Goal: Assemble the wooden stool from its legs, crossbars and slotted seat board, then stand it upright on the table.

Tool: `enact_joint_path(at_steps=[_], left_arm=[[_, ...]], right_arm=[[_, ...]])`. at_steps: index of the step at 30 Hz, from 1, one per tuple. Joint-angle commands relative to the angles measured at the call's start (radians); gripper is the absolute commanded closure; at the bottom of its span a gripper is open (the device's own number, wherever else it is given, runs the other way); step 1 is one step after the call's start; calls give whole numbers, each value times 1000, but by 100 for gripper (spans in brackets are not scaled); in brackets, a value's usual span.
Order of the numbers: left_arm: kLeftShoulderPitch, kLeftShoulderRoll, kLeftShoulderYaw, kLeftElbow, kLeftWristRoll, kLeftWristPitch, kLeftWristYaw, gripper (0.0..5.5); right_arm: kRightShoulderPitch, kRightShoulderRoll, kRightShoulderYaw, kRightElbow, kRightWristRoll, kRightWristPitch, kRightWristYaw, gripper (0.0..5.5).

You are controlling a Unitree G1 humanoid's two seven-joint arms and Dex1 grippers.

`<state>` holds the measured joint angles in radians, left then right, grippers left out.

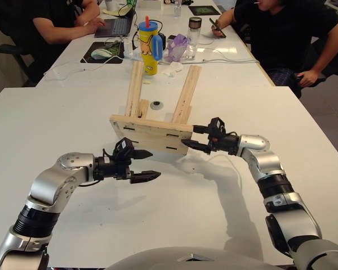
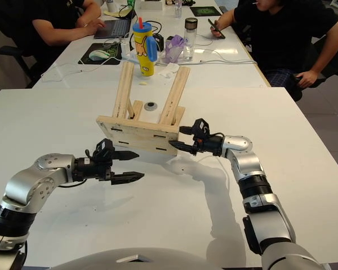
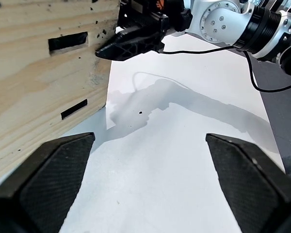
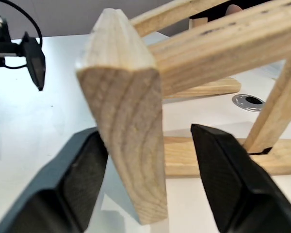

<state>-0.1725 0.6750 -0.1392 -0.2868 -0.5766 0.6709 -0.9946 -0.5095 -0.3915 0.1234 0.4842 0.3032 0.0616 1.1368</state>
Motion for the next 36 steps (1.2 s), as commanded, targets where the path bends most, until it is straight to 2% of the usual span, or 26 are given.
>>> enact_joint_path(at_steps=[1,6,11,14,16,19,21,26,29,36], left_arm=[[-28,1,-3,18,16,-7,-7,122],[-41,1,-3,42,30,-17,-15,122],[-38,-9,-1,52,36,-23,-9,122],[-32,-22,1,50,30,-19,0,122],[-25,-38,12,53,21,-15,10,122],[-11,-63,30,56,4,-5,29,122],[1,-75,36,54,-2,-3,43,122],[6,-110,32,57,0,-7,72,122],[7,-127,28,61,1,-9,79,122],[4,-140,31,65,7,-8,85,122]], right_arm=[[-27,10,5,26,12,52,55,319],[-27,23,7,41,24,117,92,390],[-14,52,-25,24,64,195,67,395],[-22,95,-135,-21,194,343,-6,395],[-50,128,-249,-65,310,478,-123,395],[-154,193,-484,-102,580,689,-422,395],[-242,222,-625,-84,741,724,-629,398],[-401,170,-842,96,849,572,-926,414],[-466,116,-939,262,844,425,-1016,417],[-524,55,-1011,539,776,167,-1085,417]])
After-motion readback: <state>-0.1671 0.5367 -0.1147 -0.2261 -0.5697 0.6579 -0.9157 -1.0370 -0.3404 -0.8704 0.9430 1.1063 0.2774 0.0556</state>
